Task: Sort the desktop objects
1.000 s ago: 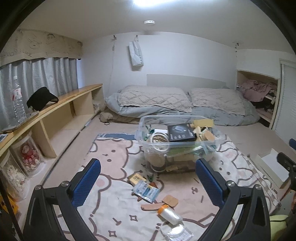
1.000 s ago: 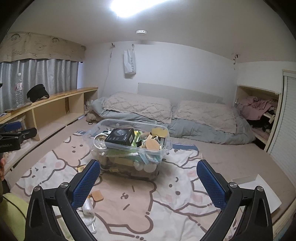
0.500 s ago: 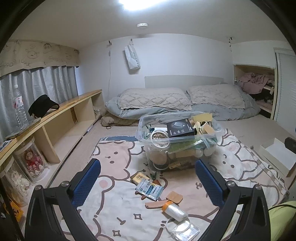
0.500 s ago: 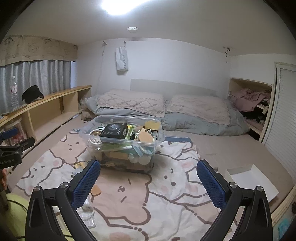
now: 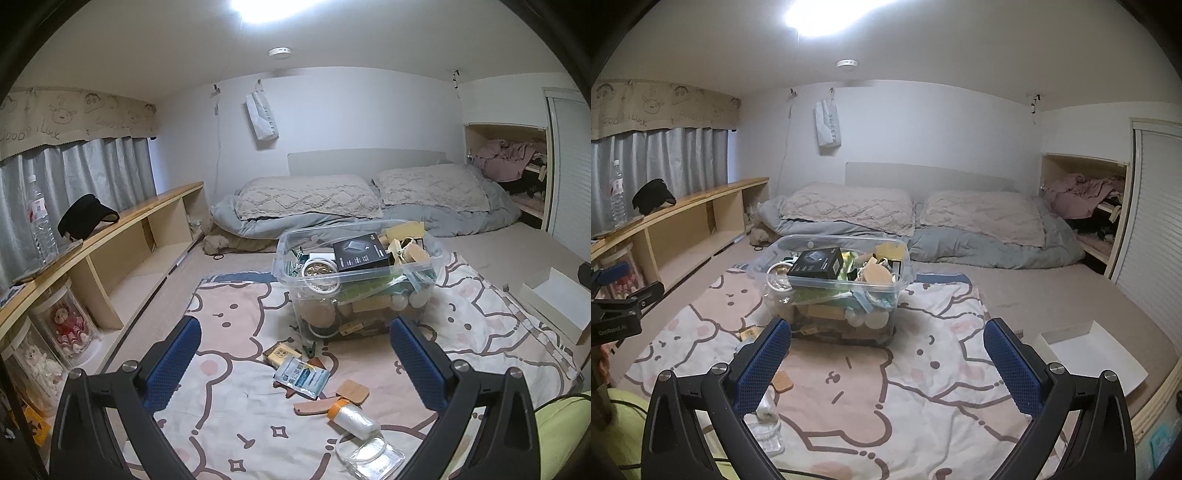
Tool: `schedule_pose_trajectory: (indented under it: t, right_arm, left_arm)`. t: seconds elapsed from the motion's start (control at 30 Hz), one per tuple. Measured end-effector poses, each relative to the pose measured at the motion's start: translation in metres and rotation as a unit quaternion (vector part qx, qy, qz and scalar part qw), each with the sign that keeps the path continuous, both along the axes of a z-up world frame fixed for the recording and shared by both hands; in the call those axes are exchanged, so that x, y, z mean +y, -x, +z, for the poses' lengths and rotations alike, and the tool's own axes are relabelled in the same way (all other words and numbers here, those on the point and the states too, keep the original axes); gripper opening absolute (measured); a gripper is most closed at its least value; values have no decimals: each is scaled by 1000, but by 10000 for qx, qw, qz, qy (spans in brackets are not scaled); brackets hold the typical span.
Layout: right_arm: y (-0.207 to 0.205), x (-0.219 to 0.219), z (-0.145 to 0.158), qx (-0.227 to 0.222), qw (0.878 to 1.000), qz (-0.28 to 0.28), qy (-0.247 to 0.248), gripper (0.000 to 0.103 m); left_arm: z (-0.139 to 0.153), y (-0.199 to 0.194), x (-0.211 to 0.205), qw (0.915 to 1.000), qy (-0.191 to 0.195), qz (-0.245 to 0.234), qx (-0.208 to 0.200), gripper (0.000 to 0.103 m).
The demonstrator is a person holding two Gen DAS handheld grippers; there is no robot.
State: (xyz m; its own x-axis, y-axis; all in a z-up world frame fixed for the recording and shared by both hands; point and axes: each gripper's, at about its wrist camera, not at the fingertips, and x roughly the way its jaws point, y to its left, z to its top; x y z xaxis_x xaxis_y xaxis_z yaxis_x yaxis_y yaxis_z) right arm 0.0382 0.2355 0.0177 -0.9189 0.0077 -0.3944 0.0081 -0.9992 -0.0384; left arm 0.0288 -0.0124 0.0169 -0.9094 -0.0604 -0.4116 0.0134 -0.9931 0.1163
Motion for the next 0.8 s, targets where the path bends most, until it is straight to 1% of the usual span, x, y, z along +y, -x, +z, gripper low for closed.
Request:
schedule_pose_trajectory:
  t: [0.33,0.8]
  right_arm:
    - [7,-5,-4,-185,9998,16,-90,103]
    - [11,-10,-5,-281,9994,59,-206,103]
  left_arm:
    - [-1,3,-3,9999,-97,-110,-90,103]
    - [-3,3,-6,9997,-169,-156,-108,103]
